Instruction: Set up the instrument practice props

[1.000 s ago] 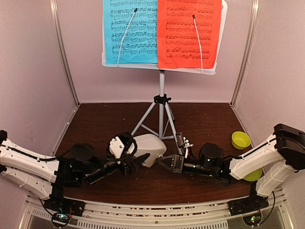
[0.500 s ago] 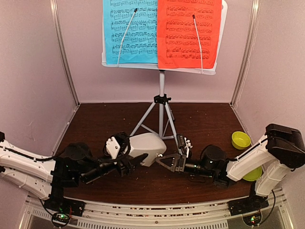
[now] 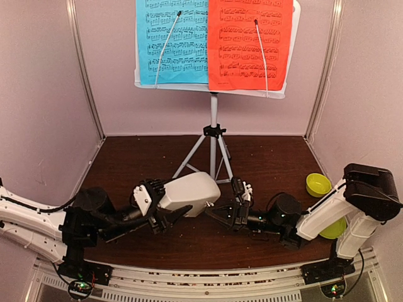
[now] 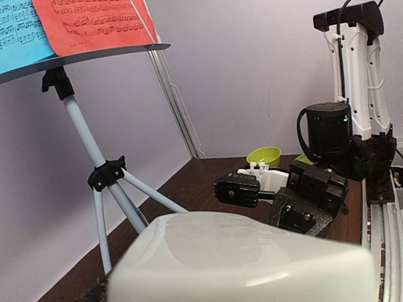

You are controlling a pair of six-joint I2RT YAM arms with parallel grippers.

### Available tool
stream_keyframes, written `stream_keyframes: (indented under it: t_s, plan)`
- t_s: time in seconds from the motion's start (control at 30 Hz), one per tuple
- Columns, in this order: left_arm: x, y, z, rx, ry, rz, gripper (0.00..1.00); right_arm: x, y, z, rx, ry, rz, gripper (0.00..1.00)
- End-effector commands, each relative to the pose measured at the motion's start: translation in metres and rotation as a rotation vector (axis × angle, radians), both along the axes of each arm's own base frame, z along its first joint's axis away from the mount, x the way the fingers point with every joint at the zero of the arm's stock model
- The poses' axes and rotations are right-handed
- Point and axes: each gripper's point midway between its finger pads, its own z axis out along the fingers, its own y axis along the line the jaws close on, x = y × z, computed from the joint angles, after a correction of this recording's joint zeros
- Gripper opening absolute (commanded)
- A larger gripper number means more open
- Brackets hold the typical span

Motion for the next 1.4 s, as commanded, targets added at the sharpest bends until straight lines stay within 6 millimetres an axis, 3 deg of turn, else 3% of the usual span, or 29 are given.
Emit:
stream_keyframes:
  t_s: [0.0, 0.13, 0.37, 0.57, 0.8, 1.0, 1.1, 1.27, 1.37]
  plan:
    - [-0.028, 0.000, 0.004, 0.050, -0.069, -0.097, 0.00, 0.066, -0.044, 0.029, 0.163, 0.077, -0.316, 0.00]
    - [-0.008, 0.001, 0.013, 0.004, 0.022, 0.022, 0.00, 0.063, -0.034, 0.026, 0.085, 0.025, -0.295, 0.00]
    - [0.034, -0.003, 0.015, -0.040, 0.211, 0.265, 0.00, 0.056, -0.033, 0.001, -0.095, -0.039, -0.279, 0.46]
    - [0.065, -0.004, 0.011, -0.097, 0.337, 0.404, 0.00, 0.048, -0.049, -0.021, -0.191, -0.054, -0.291, 0.68]
    - [0.085, -0.015, -0.016, -0.119, 0.474, 0.559, 0.00, 0.053, -0.074, -0.038, -0.392, -0.115, -0.379, 0.79]
    - [0.093, -0.031, -0.033, -0.142, 0.584, 0.648, 0.02, 0.059, -0.095, -0.038, -0.549, -0.191, -0.456, 0.84]
    - [0.099, -0.032, -0.039, -0.150, 0.625, 0.714, 0.06, 0.059, -0.101, -0.035, -0.576, -0.219, -0.473, 0.86]
    - [0.112, -0.037, -0.066, -0.105, 0.709, 0.834, 0.07, 0.060, -0.106, -0.033, -0.581, -0.231, -0.488, 0.87]
    - [0.115, -0.041, -0.069, -0.110, 0.712, 0.870, 0.07, 0.060, -0.106, -0.031, -0.579, -0.234, -0.492, 0.86]
